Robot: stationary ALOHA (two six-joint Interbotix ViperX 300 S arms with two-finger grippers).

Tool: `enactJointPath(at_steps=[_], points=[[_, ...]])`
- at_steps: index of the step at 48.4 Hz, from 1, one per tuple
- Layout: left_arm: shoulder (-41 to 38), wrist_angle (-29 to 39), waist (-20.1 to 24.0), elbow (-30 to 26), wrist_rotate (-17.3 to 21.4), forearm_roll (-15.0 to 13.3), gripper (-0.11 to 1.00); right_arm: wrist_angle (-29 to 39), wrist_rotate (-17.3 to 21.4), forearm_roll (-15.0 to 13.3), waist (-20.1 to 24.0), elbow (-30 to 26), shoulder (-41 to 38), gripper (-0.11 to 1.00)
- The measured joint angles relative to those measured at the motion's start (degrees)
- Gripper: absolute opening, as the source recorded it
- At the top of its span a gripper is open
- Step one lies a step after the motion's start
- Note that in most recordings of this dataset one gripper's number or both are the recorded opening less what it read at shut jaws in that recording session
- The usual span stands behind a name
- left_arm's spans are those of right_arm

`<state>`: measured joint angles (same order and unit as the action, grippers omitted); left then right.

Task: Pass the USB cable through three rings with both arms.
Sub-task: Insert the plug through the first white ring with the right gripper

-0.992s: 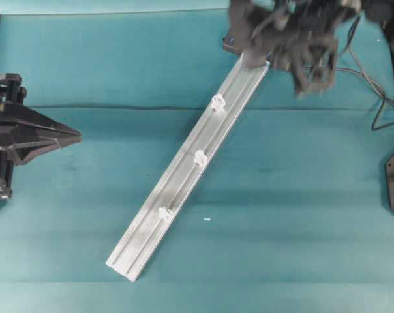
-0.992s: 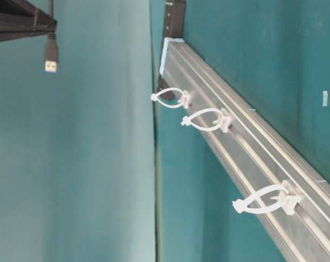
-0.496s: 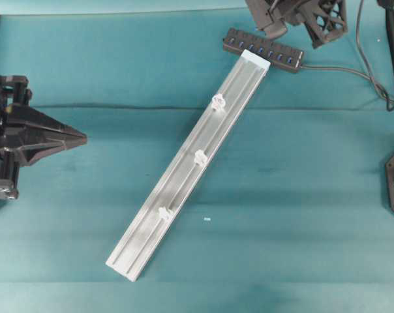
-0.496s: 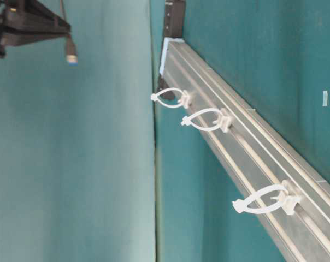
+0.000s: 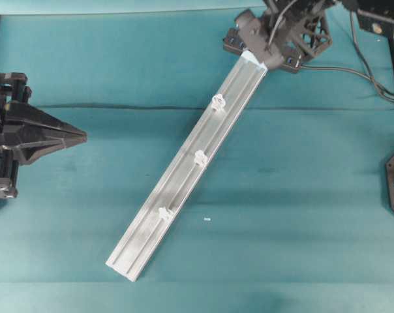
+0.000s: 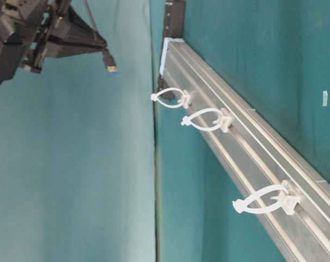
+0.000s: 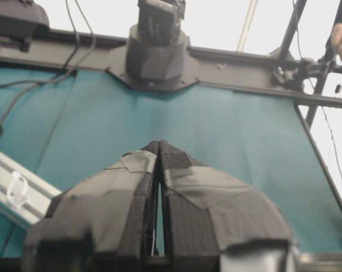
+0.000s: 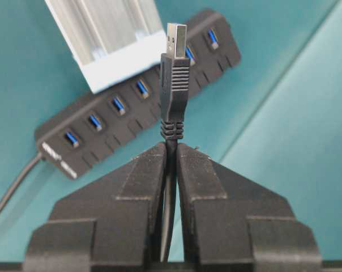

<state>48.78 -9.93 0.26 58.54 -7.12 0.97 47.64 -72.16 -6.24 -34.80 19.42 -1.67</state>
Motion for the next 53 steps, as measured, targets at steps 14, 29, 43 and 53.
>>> enactJointPath(at_steps=[14,29,43,53], points=[[-0.09,0.00,0.18,-0.35,0.00,0.00,0.07,-1.85,0.00,1.49,3.78,1.23,-2.37,0.08],[-0.09,0.00,0.09,-0.97,-0.18,0.00,0.07,-5.89,-0.09,2.02,3.69,1.58,-3.25,0.08],[-0.09,0.00,0.18,-1.67,-0.44,0.00,0.07,-11.60,-1.41,4.04,3.43,5.01,-4.75,0.08],[-0.18,0.09,0.18,-2.55,-0.44,0.00,0.07,-13.45,-8.44,8.26,2.29,5.63,-4.66,0.08]])
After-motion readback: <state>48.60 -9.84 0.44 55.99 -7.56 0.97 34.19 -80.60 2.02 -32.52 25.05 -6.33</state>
